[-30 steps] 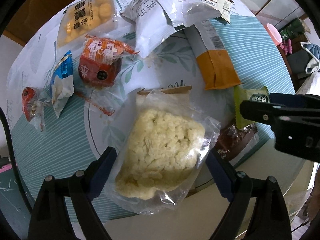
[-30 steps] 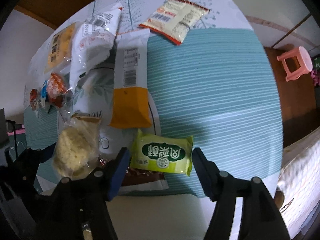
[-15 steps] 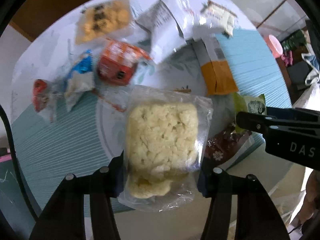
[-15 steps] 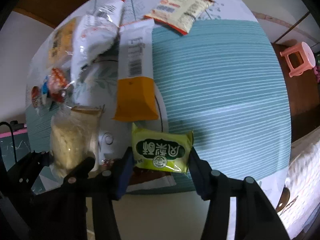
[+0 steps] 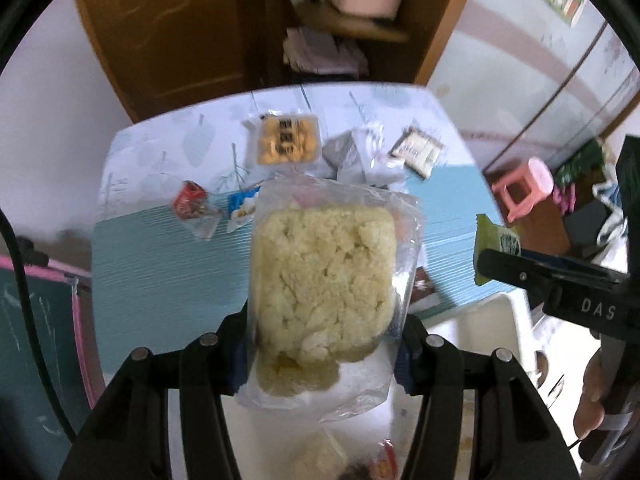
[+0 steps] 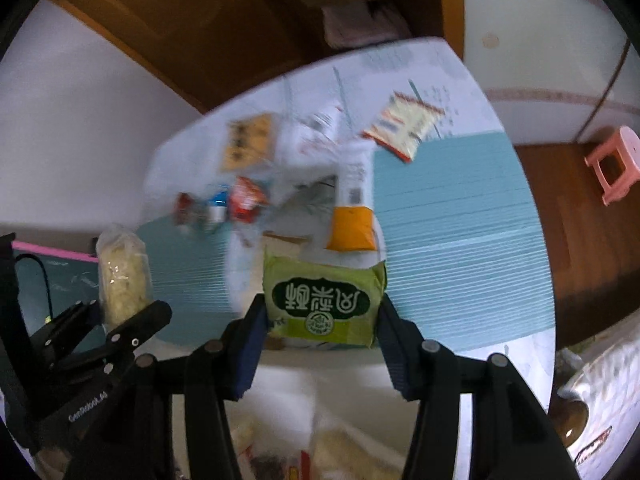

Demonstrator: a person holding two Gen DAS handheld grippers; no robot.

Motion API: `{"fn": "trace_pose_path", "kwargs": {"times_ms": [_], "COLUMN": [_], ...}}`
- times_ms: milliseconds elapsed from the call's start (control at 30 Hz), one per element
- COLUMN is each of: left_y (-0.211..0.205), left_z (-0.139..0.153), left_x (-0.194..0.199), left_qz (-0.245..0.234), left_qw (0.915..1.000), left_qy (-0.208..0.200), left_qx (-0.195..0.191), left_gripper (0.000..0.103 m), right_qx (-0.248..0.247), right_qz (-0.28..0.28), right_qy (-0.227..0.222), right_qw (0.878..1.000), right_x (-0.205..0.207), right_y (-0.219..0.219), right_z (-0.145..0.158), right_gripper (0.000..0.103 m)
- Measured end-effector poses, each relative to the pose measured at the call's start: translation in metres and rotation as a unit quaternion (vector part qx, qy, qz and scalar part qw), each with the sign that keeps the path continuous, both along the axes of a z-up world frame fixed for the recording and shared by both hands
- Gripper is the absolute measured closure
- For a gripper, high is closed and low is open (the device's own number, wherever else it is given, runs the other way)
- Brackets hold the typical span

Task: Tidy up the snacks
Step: 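Carry both snacks into the white tray and open both tools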

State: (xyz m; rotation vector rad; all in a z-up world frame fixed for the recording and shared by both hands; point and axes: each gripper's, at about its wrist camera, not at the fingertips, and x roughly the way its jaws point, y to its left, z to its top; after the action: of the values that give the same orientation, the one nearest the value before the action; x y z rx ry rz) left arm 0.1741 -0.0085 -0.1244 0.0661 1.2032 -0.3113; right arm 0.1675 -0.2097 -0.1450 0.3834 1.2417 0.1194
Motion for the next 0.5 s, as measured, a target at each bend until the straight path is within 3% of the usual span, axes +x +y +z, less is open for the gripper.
{"fn": "trace_pose_path", "kwargs": {"times_ms": [267, 500], "left_y": [0.013, 0.021], "left_z": [0.059, 0.066], "left_x": [-0.074, -0.120], "left_qz": [0.047, 0.074], "left_qw": [0.9968, 0.9953], "left_qy": [-0.065, -0.062], "left_qx": [0.003, 0.008], "left_gripper": [0.049, 0.049], "right_qx": [-0.016, -0.048], "right_qz": [0.061, 0.116], "right_qy": [-0.085, -0.129], "right_qw": [0.994, 0.984], "right_x": [-0.073, -0.131], "right_y": [0.021, 0.040], "right_z": [0.064, 0.083], "right_gripper": [0.050, 0.050]}}
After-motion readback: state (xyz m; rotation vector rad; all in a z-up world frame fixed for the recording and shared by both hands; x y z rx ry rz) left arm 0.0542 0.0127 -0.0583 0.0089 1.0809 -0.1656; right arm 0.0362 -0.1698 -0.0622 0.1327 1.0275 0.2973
